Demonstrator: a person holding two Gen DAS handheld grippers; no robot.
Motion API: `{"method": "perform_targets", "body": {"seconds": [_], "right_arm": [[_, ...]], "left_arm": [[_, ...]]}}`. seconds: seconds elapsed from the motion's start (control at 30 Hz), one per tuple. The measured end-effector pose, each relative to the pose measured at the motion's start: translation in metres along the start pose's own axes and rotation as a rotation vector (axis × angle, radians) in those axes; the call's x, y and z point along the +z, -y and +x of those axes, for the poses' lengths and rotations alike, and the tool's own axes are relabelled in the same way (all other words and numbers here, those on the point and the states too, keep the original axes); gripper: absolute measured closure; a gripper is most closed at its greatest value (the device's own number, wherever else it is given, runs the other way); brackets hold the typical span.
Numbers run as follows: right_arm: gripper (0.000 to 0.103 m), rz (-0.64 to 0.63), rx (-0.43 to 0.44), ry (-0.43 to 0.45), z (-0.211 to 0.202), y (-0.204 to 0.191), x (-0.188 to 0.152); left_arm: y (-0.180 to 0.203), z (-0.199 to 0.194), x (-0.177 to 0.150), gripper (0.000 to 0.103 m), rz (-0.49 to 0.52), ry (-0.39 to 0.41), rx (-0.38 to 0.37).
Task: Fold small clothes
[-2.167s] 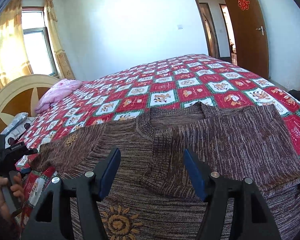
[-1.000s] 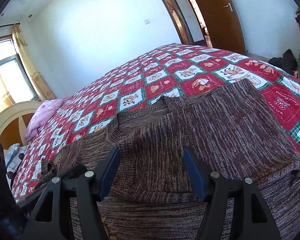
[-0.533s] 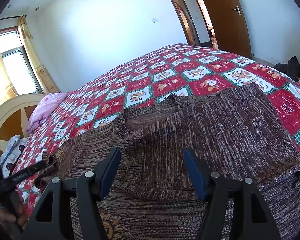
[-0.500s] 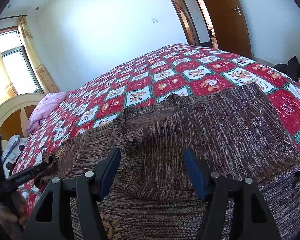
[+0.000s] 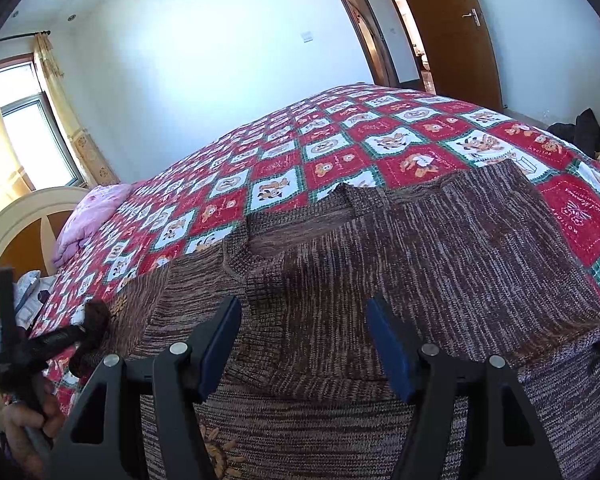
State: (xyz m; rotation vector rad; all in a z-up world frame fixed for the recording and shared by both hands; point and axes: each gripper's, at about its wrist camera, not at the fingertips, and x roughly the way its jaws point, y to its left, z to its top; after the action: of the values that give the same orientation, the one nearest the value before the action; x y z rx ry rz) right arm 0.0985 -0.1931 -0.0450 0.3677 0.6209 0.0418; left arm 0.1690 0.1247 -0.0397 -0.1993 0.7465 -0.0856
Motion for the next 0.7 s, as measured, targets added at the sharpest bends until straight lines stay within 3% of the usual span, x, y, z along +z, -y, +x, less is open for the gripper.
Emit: {"method": "perform_targets", "body": {"seconds": [0.13,0.27,0.43,0.63,0.7], "right_arm": [[0.037,0.012,-0.004,-0.004,0.001,0.002,0.0],[0.037,0.034,-0.012,-0.004,0.0,0.007,0.001],[0.037,0.038,-0.017,-0.003,0.0,0.009,0.001],[0.037,0.0,-0.003,-0.003,-0.001,0.001,0.001],[0.037,-0.031,-0.003,-0.001,-0.002,-0.003,0.001]], "left_arm": [[0.044,-0.03,-0.005,0.092,0.039,0.074,-0.195],[0.089,-0.021,-0.034,0.092,0.075,-0.024,-0.343],[0.113,0.015,-0.074,0.092,0.099,-0.17,-0.289],[0.11,0.006,-0.078,0.086,0.088,-0.136,-0.303],[0.106,-0.002,-0.079,0.078,0.098,-0.134,-0.316]]}}
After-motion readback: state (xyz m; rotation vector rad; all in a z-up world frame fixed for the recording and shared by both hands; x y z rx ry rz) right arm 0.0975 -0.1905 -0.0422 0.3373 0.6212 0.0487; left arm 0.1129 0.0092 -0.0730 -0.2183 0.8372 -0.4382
